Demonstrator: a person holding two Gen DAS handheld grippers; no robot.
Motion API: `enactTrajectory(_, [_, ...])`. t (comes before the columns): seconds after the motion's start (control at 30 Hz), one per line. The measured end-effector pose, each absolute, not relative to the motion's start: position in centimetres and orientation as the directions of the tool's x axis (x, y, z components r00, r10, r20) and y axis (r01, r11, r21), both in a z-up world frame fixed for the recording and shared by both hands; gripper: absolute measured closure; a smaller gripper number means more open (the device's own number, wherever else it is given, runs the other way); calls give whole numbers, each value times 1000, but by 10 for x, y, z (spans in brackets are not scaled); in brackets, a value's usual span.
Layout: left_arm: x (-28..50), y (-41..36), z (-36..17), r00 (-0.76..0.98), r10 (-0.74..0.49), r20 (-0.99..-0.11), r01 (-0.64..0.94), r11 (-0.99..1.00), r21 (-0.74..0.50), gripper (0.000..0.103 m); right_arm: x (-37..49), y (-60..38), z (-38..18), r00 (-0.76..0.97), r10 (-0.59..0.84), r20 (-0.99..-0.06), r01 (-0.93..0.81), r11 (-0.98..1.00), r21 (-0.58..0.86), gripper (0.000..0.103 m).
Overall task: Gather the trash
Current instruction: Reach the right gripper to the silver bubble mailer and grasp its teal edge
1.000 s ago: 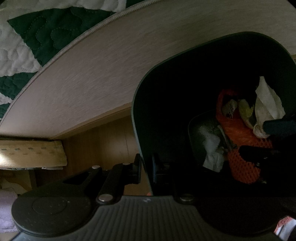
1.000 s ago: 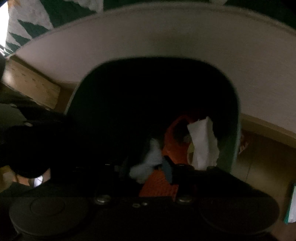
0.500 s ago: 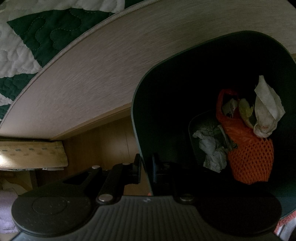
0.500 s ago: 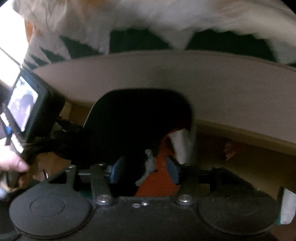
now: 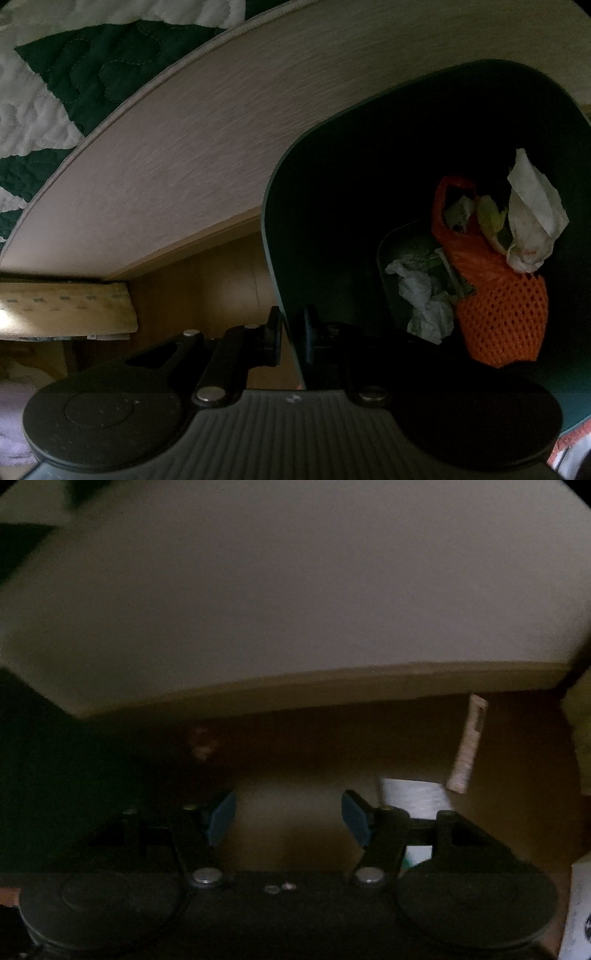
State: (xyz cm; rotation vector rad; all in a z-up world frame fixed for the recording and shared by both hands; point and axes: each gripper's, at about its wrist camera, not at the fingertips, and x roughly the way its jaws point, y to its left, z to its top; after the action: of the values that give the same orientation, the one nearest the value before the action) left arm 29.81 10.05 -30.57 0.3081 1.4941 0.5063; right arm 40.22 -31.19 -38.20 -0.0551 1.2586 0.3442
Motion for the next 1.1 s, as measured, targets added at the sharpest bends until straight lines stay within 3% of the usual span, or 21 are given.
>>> enactTrajectory(0.27, [297, 78, -298, 52, 532, -845, -68, 846, 529, 92, 411, -344, -471, 218, 84, -972, -272, 962, 22, 40])
enactTrajectory(0.4, [298, 67, -294, 80, 547, -833, -49, 837, 545, 92, 415, -345, -505, 191, 15, -981, -266, 963, -37, 46])
enactTrajectory(0.7, [297, 60, -298, 90, 566, -819, -47, 824, 565, 92, 426, -356, -532, 154, -55, -987, -219, 972, -88, 63])
enactTrajectory(0.77, [297, 62, -300, 84, 569, -818, -50, 822, 567, 92, 428, -356, -536, 149, -62, -987, -226, 970, -95, 76])
enactTrajectory(0.83, [298, 63, -299, 73, 572, -817, -59, 820, 569, 92, 428, -356, -537, 144, -71, -987, -222, 970, -102, 80])
enactTrajectory(0.93, [299, 67, -302, 50, 569, -821, -78, 821, 565, 92, 427, -356, -536, 144, -72, -987, -212, 972, -102, 95])
enactTrajectory(1.1, [300, 72, -303, 32, 564, -825, -99, 823, 559, 92, 422, -354, -528, 165, -80, -983, -222, 968, -116, 101])
